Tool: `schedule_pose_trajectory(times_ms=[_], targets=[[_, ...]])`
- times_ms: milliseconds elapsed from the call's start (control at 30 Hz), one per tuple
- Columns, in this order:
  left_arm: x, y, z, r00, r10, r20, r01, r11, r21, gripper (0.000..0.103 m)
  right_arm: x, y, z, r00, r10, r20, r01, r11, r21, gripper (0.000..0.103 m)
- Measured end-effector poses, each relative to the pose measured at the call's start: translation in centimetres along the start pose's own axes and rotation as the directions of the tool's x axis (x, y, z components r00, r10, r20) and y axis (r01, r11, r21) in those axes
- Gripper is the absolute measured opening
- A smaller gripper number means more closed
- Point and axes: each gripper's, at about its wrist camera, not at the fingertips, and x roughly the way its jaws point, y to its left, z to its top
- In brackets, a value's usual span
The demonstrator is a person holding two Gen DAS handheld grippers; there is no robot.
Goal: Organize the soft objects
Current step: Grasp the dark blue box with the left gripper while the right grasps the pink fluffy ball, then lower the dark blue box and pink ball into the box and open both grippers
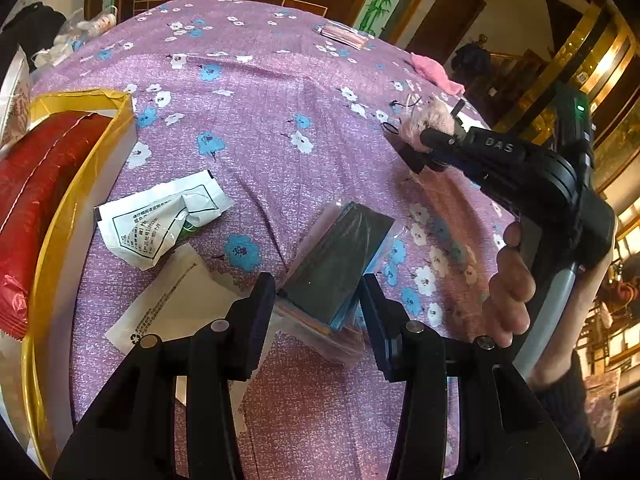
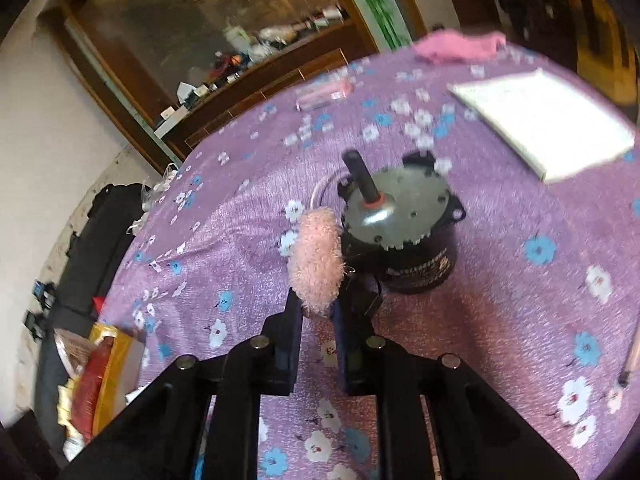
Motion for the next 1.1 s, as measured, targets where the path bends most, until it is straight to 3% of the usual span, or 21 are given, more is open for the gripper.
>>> schedule_pose_trajectory(times_ms=[200,333,467,533,600,700,833,967,1100], targets=[[-1.4,-0.8,-0.2,1.000,-0.024,-0.001,0.024,0.998,0.055,0.046,-1.9,-0.1,0.3,0.993,0.116,0.030,-0.115,0.993,-0.029,0.011],[-2.3,-2.1,0.1,0.999,-0.027,0.024,0.023,0.990,0.142,0.068,-4.4,-0.6,-1.1,0.984,0.179,-0.006,-0.179,0.984,-0.001,0.011],[0.1,-2.7,1.2,1.000,-0.014,-0.004,0.014,0.981,0.192,0.068,-6.7,-0.3,-4.0,0.982,0.184,-0.049,-0.184,0.983,0.003,0.011],[1.5,-2.9,1.2,1.000,0.004,-0.027,0.001,0.977,0.213,0.062,-7.6,-0.1,-5.7,0.983,0.171,-0.066,-0.171,0.985,0.002,0.011],[2.7,-3.0,1.0,0.998,0.052,-0.040,-0.042,0.974,0.222,0.043,-8.1,-0.1,-7.0,0.983,0.171,-0.068,-0.171,0.985,0.006,0.011],[2.0,-2.8,0.6,0.999,0.039,-0.022,-0.034,0.981,0.193,0.037,-8.6,-0.4,-8.2,0.985,0.160,-0.068,-0.159,0.987,0.025,0.011],[-1.5,-2.4,-0.4,0.999,-0.017,0.028,0.013,0.991,0.134,0.036,-9.3,0.3,-8.8,0.980,0.186,-0.074,-0.184,0.982,0.040,0.011],[-7.2,-0.5,-1.7,0.993,-0.066,0.103,0.061,0.997,0.053,0.036,-10.9,3.9,-9.2,0.960,0.274,-0.061,-0.275,0.961,-0.017,0.011],[-13.5,2.9,-2.8,0.988,-0.025,0.149,0.030,0.999,-0.036,0.036,-10.4,9.6,-9.9,0.924,0.359,-0.132,-0.374,0.920,-0.116,0.011]])
